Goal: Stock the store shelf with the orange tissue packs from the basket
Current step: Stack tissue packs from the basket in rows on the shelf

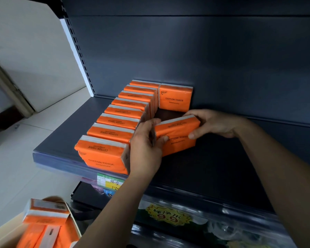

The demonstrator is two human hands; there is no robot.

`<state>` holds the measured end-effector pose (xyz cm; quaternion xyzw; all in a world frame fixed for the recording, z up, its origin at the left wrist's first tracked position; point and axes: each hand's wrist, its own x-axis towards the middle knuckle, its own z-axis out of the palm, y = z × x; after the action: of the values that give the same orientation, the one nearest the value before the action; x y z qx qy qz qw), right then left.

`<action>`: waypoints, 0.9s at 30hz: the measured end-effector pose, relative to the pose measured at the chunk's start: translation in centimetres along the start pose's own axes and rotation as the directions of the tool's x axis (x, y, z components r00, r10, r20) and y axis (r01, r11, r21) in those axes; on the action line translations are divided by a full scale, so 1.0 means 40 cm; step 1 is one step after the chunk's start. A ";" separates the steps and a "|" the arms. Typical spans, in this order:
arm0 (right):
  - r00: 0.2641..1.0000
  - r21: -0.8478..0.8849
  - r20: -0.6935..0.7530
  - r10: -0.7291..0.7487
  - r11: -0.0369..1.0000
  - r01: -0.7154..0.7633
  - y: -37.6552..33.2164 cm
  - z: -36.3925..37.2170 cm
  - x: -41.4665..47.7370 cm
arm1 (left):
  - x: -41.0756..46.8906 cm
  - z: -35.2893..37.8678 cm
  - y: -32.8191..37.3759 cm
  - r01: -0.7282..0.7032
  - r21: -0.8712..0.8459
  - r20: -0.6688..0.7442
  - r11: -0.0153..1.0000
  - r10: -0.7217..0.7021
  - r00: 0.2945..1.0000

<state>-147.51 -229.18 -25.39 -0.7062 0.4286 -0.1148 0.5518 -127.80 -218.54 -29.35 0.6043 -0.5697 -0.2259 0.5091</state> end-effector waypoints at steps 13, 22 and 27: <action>0.729 -0.020 -0.679 -0.088 0.995 0.101 0.070 0.042 0.087 | 0.005 -0.047 0.095 -0.206 0.859 0.213 0.468 0.040 0.976; 0.543 -0.188 -0.821 -0.175 0.982 0.031 0.049 0.066 0.172 | 0.022 -0.087 0.064 -0.103 0.868 0.178 0.485 -0.111 0.978; 0.466 -0.213 -0.869 -0.168 0.976 -0.045 0.052 0.061 0.207 | 0.023 -0.090 0.058 -0.116 0.858 0.177 0.500 -0.077 0.981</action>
<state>-141.93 -233.63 -30.69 -0.6136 0.6348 -0.4373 0.1709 -125.54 -217.70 -25.68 0.7464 -0.6592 0.0378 0.0838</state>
